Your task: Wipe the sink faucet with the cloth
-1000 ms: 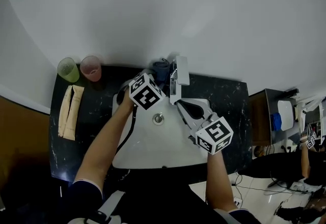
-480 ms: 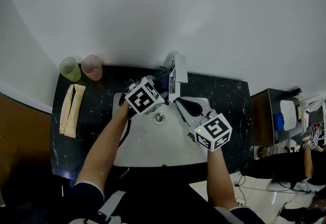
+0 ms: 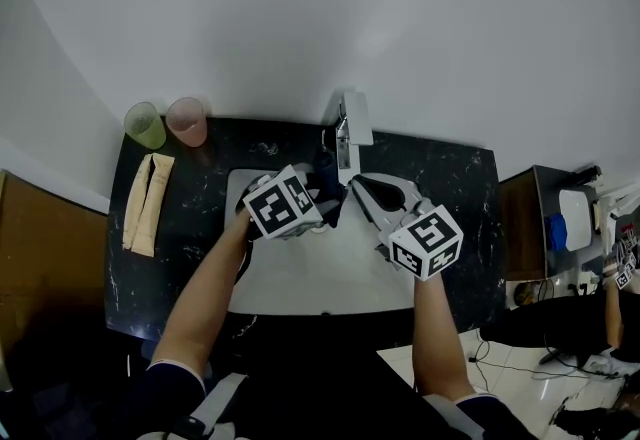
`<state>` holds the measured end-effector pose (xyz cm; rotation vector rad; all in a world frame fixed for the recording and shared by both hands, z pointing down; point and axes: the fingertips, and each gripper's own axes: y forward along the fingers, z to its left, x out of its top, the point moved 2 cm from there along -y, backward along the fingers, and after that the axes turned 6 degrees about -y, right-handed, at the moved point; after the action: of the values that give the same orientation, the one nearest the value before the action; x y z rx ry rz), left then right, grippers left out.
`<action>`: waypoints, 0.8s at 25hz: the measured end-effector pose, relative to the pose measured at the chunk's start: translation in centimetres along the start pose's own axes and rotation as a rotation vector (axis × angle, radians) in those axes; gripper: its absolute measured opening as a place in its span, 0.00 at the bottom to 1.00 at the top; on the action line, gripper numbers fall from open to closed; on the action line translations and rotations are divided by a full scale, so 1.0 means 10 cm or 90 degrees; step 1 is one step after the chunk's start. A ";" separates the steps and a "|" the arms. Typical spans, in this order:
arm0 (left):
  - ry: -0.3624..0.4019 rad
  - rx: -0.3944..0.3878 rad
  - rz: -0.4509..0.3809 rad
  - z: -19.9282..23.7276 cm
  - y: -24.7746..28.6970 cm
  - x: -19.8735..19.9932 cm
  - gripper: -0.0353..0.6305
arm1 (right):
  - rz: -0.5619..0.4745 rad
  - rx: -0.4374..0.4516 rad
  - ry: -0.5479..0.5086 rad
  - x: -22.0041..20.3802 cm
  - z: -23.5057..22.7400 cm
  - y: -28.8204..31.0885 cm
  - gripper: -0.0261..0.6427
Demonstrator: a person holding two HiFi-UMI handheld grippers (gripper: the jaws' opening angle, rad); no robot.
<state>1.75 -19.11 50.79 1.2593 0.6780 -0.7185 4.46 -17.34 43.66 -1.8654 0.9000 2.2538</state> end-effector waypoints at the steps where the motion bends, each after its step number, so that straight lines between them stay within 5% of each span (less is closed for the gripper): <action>1: 0.000 0.001 0.001 -0.03 -0.01 -0.01 0.20 | -0.001 0.001 0.001 0.00 0.00 0.00 0.05; 7: -0.005 0.003 0.004 -0.21 -0.05 -0.07 0.20 | -0.010 0.013 0.006 0.00 -0.02 -0.01 0.05; 20: -0.066 0.150 0.007 0.42 -0.15 0.07 0.20 | -0.021 0.039 0.006 0.00 0.04 0.02 0.05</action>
<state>1.27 -23.55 50.13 1.4291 0.5120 -0.8677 4.01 -17.32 43.81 -1.8523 0.9212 2.1754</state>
